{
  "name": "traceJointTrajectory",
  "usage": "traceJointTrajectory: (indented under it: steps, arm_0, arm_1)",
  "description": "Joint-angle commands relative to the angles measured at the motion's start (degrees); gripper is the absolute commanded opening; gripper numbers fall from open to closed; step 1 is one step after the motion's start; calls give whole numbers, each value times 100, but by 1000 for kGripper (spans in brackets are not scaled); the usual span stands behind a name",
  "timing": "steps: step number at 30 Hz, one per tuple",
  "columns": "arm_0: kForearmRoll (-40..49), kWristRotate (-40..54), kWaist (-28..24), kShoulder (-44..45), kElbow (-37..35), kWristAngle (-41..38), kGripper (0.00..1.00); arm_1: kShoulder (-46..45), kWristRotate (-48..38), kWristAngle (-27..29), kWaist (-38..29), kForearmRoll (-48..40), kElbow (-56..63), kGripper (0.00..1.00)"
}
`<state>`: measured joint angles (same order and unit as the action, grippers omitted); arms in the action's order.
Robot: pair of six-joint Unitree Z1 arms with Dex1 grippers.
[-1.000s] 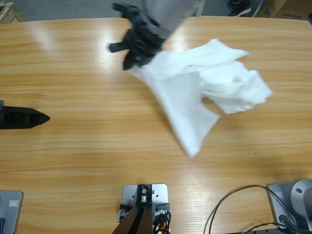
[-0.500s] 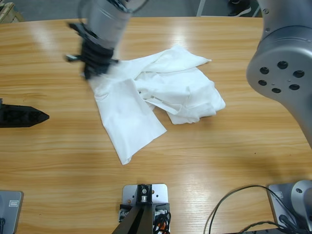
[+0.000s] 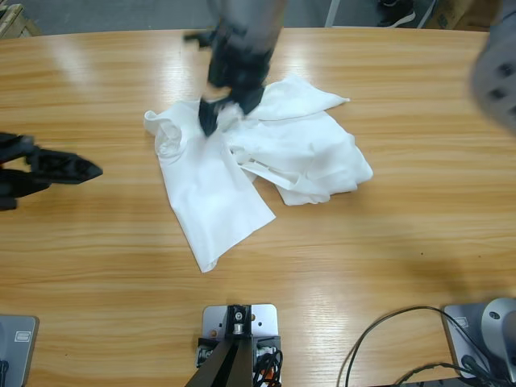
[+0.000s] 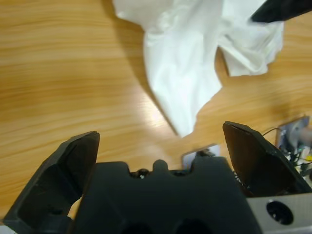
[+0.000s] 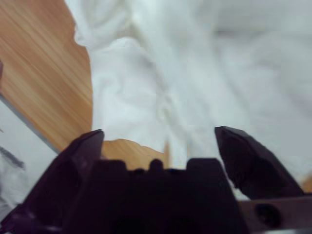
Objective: Fold clothes
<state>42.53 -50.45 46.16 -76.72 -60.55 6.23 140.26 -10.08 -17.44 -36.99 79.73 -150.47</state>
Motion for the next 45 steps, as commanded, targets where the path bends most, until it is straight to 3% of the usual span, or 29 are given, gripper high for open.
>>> traceJointTrajectory:
  steps: [1,4,7,10,13,17,30,31,34,37,39,43,45]
  arm_0:
    - [38,-49,60,-1813,-1396,-175,1000]
    - [370,-327,60,-2300,-2076,-163,1000]
    - [857,-1308,151,-2804,-2621,-110,1000]
    - [1850,-2188,288,-3478,-3491,-3,1000]
    - [2270,-2724,441,-3933,-4112,76,1000]
    - [2444,-3431,490,-4233,-4400,270,1000]
    - [2921,-4264,183,-5425,-5696,537,1000]
    - [2945,-4315,174,-5434,-5699,537,982]
    - [3051,-4342,163,-5506,-5696,517,737]
    - [3047,-4317,156,-5568,-5706,482,727]
    - [3042,-4301,156,-5613,-5722,452,628]
    - [3039,-4148,153,-5721,-5731,440,259]
    - [3042,-4108,126,-5740,-5722,440,241]
  arm_1:
    - [-1348,771,157,552,1216,-994,889]
    - [-1745,1045,278,572,1159,-202,855]
    - [-2227,1145,338,735,776,860,858]
    - [-3023,1156,322,1155,135,2444,853]
    - [-3908,1284,209,1667,-386,4028,851]
    - [-4560,1351,51,1867,-971,5562,828]
    - [-5287,1423,30,2020,-1430,6888,770]
    - [-5289,1421,30,2020,-1442,6900,770]
    - [-5280,1421,23,2020,-1469,6909,770]
    - [-5279,1421,21,2020,-1477,6909,769]
    - [-5277,1416,21,2020,-1477,6912,766]
    - [-5289,1412,13,2020,-1477,6912,766]
    - [-5305,1412,4,2020,-1486,6939,766]
